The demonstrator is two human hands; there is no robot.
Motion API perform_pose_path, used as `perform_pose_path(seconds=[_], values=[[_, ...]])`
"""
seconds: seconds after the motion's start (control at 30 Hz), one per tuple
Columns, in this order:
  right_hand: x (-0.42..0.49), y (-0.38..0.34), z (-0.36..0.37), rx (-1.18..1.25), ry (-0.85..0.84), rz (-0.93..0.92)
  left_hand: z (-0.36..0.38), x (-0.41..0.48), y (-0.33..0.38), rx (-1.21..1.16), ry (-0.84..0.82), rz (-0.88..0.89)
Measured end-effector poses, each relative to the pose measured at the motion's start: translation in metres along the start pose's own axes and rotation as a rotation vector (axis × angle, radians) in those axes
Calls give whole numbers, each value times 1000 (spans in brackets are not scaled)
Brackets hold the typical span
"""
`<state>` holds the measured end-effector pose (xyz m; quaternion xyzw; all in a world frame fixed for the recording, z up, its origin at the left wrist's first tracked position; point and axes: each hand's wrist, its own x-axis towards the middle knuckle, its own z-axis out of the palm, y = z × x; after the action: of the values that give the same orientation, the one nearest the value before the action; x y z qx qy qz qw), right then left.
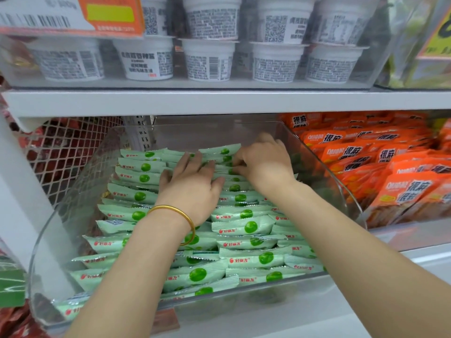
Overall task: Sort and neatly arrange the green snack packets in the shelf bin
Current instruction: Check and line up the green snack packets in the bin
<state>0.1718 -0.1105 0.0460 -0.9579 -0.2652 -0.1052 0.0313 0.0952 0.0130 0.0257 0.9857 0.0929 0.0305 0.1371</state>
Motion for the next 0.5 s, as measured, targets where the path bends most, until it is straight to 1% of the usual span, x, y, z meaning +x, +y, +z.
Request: perform_pose_path(seconds=[0.1, 0.17, 0.27, 0.3, 0.37, 0.5], values=[[0, -3, 3, 9, -56, -8, 1, 1, -2, 27, -48, -24], [1, 1, 0, 77, -56, 11, 1, 0, -3, 13, -28, -24], [1, 9, -5, 306, 73, 121, 0, 0, -3, -3, -15, -27], [2, 10, -6, 328, 107, 137, 0, 0, -3, 3, -32, -33], [5, 7, -4, 260, 101, 124, -1, 1, -3, -3, -41, -42], [13, -3, 1, 114, 56, 98, -3, -1, -2, -43, 36, -43]])
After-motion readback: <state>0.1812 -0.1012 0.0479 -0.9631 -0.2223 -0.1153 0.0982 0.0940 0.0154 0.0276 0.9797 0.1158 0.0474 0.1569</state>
